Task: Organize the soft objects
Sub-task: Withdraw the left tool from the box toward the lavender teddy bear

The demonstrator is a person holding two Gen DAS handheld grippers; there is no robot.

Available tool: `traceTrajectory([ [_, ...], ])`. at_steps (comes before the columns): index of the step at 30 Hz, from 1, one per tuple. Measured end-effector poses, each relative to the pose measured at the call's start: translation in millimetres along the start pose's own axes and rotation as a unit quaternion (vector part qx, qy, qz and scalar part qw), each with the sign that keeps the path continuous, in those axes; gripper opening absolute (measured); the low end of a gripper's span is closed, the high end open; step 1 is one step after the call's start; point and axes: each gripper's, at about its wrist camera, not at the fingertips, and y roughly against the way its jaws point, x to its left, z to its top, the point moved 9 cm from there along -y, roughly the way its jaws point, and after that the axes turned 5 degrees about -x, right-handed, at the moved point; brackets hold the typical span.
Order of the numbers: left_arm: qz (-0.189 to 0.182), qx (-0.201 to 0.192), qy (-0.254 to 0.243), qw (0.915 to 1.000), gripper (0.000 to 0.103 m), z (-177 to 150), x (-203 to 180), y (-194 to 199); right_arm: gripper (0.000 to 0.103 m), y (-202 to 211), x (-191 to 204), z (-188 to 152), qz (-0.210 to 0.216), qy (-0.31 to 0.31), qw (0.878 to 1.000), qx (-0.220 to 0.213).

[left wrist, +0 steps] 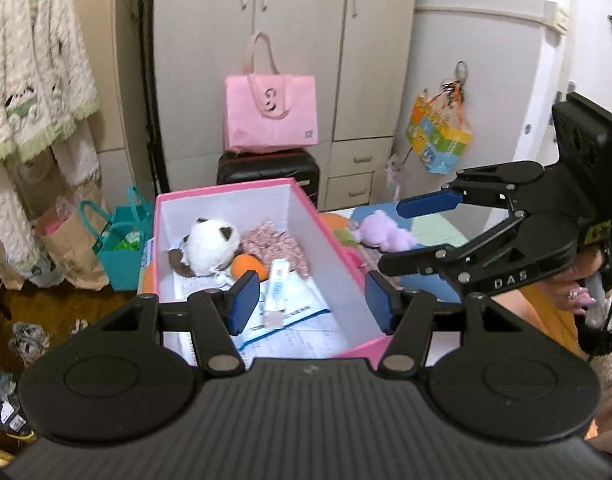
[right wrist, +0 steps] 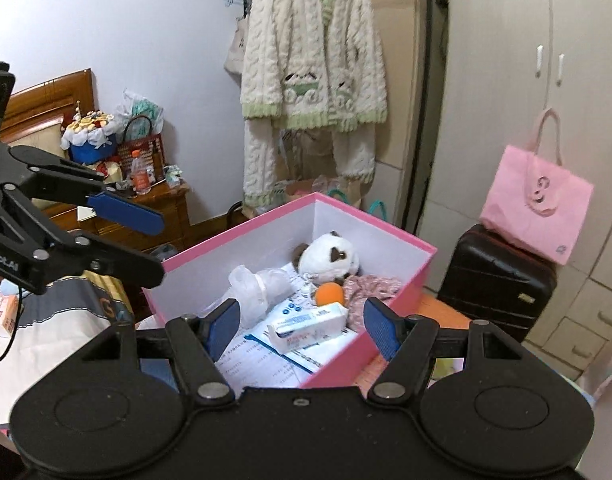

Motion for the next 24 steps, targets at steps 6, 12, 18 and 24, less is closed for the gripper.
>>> traceTrajectory([
  [6, -0.021, -0.008, -0.019, 0.9996, 0.057, -5.6, -37.3, 11.8, 0.073, 41.9, -14.6, -9.9, -0.029, -0.003, 0.999, -0.017],
  [12, -0.043, 0.002, -0.04, 0.9982, 0.057, -15.9, -75.6, 5.9, 0.073, 71.8, -31.6, -25.5, -0.049, -0.024, 0.998, -0.03],
  [18, -0.049, 0.013, -0.06, 0.9969, 0.057, -28.0, -105.8, -8.7, 0.073, 91.5, -44.3, -44.1, -0.058, -0.039, 0.997, -0.043],
  [24, -0.067, 0.03, -0.056, 0.9958, 0.057, -34.7, -130.5, -29.4, 0.074, 97.7, -62.8, -64.3, -0.068, -0.049, 0.995, -0.044],
])
